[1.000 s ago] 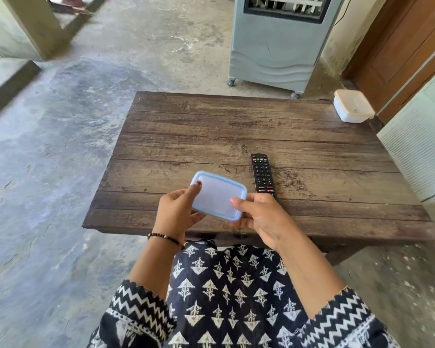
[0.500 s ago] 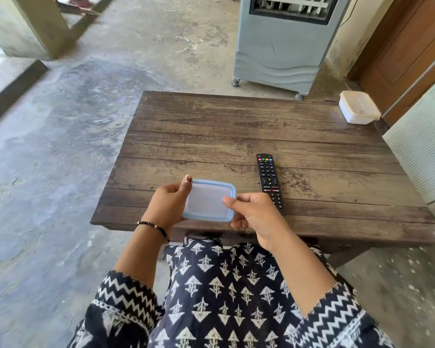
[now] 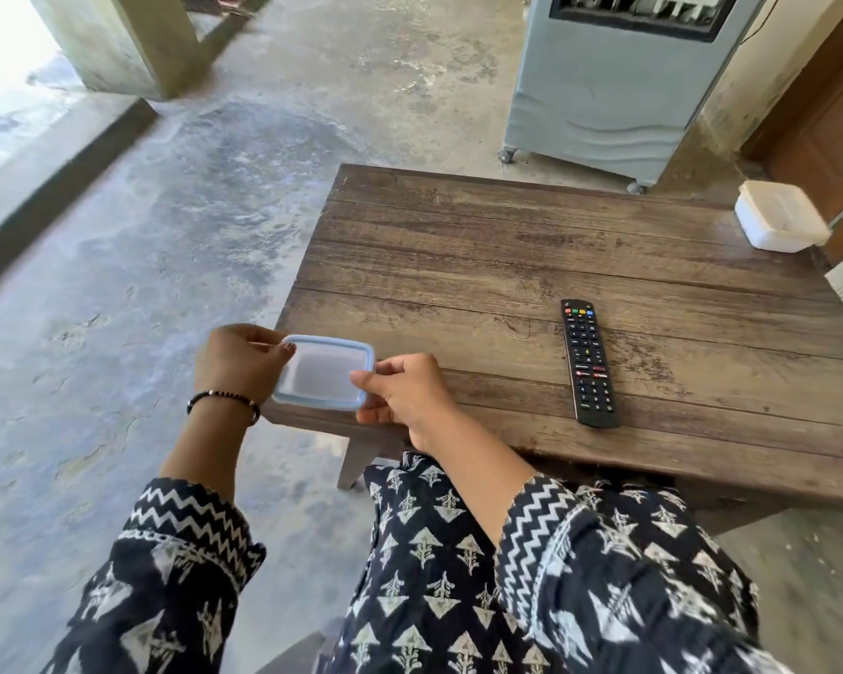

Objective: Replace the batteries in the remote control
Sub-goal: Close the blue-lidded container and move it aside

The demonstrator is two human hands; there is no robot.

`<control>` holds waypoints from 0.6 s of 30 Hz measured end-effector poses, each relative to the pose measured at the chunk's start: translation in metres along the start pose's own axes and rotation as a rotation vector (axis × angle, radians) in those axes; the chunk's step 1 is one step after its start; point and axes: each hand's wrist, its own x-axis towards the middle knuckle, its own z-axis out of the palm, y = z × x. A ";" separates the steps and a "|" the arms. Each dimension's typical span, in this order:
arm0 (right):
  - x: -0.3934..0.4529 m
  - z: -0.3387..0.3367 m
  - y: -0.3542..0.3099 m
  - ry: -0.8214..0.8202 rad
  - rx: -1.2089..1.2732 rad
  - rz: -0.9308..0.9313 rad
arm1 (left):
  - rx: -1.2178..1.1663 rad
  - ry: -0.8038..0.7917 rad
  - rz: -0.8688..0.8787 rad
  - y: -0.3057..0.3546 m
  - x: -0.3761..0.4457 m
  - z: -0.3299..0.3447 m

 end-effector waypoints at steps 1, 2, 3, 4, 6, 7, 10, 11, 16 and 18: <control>0.003 0.006 0.001 -0.004 0.008 0.014 | 0.020 0.026 -0.002 0.000 0.001 -0.002; 0.006 0.011 0.001 -0.007 0.013 0.029 | 0.035 0.043 -0.004 -0.001 0.003 -0.004; 0.008 0.015 0.001 -0.012 0.014 0.040 | 0.043 0.052 -0.011 -0.002 0.006 -0.005; 0.010 0.019 0.002 -0.018 0.011 0.046 | 0.051 0.057 -0.015 -0.004 0.008 -0.006; 0.012 0.025 0.003 -0.027 0.003 0.053 | 0.069 0.061 -0.017 -0.008 0.011 -0.007; 0.013 0.027 0.003 -0.026 -0.003 0.055 | 0.075 0.063 -0.019 -0.010 0.012 -0.006; 0.015 0.030 0.006 -0.013 -0.016 0.048 | 0.082 0.072 -0.022 -0.015 0.015 -0.005; 0.016 0.030 0.006 -0.008 -0.021 0.047 | 0.077 0.073 -0.022 -0.016 0.015 -0.005; 0.014 0.030 0.003 0.005 -0.059 0.052 | 0.057 0.069 -0.041 -0.018 0.014 -0.003; 0.009 0.025 0.001 0.023 -0.083 0.040 | 0.080 0.063 -0.034 -0.019 0.014 -0.004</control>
